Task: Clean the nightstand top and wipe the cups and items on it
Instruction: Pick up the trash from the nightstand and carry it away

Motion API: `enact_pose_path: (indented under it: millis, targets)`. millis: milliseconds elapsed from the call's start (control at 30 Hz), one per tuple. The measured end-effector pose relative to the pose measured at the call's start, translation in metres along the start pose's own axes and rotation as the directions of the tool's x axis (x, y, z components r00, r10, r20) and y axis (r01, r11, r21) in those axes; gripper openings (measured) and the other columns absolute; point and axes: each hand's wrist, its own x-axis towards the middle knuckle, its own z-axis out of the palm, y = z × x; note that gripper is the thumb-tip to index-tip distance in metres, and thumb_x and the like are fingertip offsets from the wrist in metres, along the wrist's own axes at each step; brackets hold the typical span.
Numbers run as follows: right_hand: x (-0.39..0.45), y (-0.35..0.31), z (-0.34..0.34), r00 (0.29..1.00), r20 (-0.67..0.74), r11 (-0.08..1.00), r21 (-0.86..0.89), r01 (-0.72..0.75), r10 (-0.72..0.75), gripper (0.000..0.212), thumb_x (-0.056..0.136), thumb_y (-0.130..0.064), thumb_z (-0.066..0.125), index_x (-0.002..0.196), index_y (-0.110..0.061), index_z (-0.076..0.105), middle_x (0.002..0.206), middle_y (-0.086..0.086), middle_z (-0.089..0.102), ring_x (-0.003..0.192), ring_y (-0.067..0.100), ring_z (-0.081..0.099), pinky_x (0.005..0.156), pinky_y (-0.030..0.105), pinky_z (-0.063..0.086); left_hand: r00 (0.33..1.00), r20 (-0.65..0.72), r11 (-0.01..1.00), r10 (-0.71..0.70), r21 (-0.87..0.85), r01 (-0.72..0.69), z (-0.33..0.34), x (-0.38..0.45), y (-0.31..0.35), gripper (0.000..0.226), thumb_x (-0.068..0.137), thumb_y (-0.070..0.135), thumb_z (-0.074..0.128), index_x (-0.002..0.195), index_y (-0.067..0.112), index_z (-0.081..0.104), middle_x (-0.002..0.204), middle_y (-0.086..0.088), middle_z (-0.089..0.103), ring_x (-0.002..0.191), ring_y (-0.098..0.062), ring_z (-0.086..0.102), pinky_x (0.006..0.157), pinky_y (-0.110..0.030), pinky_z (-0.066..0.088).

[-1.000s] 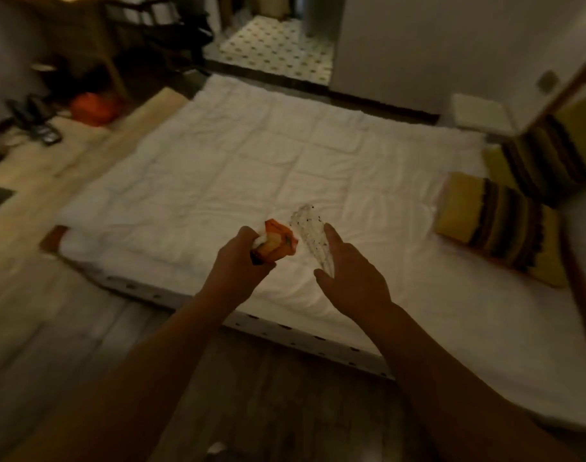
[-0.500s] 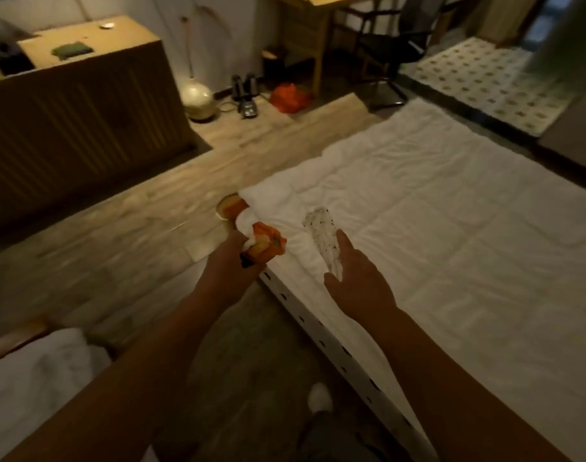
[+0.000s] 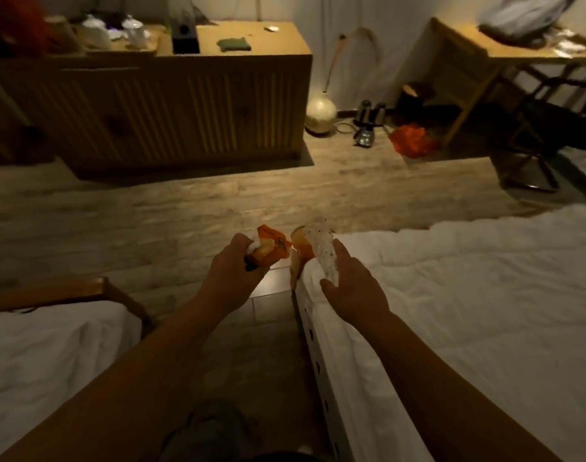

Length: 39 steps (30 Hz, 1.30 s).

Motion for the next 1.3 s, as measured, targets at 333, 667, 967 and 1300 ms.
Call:
enact_pose_path:
  millis: [333, 667, 967, 1300]
  targets:
    - [0.181, -0.058, 0.077, 0.99, 0.084, 0.989, 0.084, -0.121, 0.114, 0.067, 0.091, -0.042, 0.053, 0.149, -0.031, 0.021, 0.14, 0.002, 0.049, 0.119, 0.023, 0.054, 0.097, 0.044, 0.048, 0.995, 0.102, 1.0, 0.008, -0.025, -0.006, -0.037, 0.181, -0.101, 0.038, 0.082, 0.033, 0.074, 0.102, 0.03, 0.042, 0.097, 0.011, 0.054, 0.076, 0.003, 0.054, 0.052, -0.006, 0.038]
    - [0.3, -0.081, 0.095, 0.932, -0.04, 0.91, 0.232, -0.343, 0.361, 0.069, 0.088, -0.043, 0.061, 0.145, -0.031, 0.025, 0.136, 0.001, 0.052, 0.119, 0.023, 0.056, 0.093, 0.039, 0.05, 0.959, 0.261, 0.993, 0.113, 0.002, -0.117, -0.049, 0.354, -0.121, 0.036, 0.082, 0.039, 0.073, 0.1, 0.03, 0.043, 0.086, 0.023, 0.05, 0.072, 0.01, 0.055, 0.055, -0.006, 0.043]
    - [0.381, 0.018, 0.119, 0.774, -0.072, 0.746, 0.332, -0.577, 0.63, 0.064, 0.088, -0.046, 0.058, 0.143, -0.03, 0.03, 0.137, -0.001, 0.051, 0.12, 0.018, 0.053, 0.095, 0.029, 0.04, 0.84, 0.521, 0.985, 0.15, -0.005, -0.173, 0.087, 0.483, -0.111, 0.033, 0.083, 0.03, 0.072, 0.1, 0.035, 0.044, 0.09, 0.019, 0.054, 0.075, 0.006, 0.057, 0.056, -0.007, 0.041]
    - [0.429, 0.077, 0.157, 0.463, 0.007, 0.408, 0.462, -0.787, 0.886, 0.064, 0.089, -0.049, 0.052, 0.144, -0.025, 0.03, 0.12, -0.001, 0.054, 0.104, 0.02, 0.056, 0.083, 0.027, 0.042, 0.642, 0.756, 0.982, 0.124, 0.001, -0.191, 0.212, 0.56, -0.113, 0.036, 0.081, 0.041, 0.072, 0.102, 0.042, 0.043, 0.083, 0.022, 0.056, 0.076, 0.009, 0.059, 0.056, -0.007, 0.042]
